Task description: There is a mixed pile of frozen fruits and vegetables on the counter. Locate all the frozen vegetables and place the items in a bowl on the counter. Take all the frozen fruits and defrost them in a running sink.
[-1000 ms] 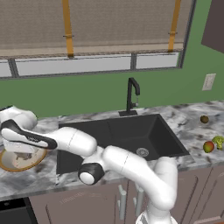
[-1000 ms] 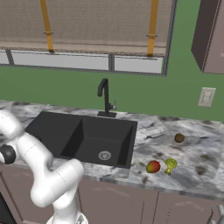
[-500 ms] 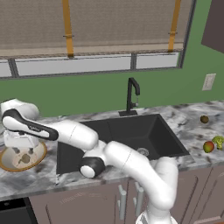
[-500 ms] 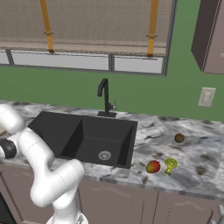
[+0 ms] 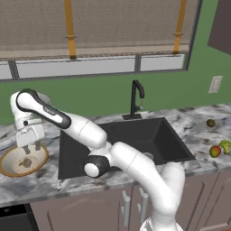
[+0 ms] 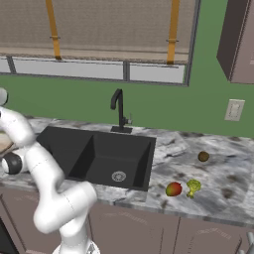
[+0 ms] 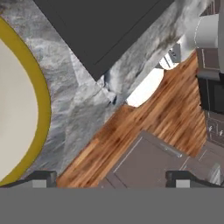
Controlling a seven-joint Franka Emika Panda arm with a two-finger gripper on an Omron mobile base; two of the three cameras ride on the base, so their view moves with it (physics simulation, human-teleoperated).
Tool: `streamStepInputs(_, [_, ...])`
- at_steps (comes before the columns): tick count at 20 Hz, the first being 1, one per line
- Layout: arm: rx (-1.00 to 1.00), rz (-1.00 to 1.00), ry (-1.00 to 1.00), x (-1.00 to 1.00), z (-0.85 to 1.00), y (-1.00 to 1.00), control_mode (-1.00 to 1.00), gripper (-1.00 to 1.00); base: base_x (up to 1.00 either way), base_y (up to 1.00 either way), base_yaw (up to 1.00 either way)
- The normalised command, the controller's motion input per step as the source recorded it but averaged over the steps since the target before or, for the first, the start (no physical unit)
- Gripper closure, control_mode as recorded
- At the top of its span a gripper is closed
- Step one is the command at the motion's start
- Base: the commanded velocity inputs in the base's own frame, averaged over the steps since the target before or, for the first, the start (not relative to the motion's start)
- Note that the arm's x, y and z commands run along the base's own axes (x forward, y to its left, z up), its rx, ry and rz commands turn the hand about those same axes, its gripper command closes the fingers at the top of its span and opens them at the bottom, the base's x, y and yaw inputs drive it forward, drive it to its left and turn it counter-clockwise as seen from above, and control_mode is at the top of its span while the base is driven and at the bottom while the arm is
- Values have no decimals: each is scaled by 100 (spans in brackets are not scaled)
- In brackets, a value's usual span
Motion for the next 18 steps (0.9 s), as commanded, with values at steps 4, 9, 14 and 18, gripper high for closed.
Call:
streamStepInputs(4, [-1, -51, 9, -21, 4, -99, -100, -100, 0, 0, 0])
streamStepInputs(9, [-1, -60, 15, -30, -2, -63, -100, -100, 0, 0, 0])
streamStepInputs(14, [-12, -48, -3, -50, 33, -39, -100, -100, 0, 0, 0])
streamStepInputs(18, [-18, -11, -88, -74, 31, -5, -100, -100, 0, 0, 0])
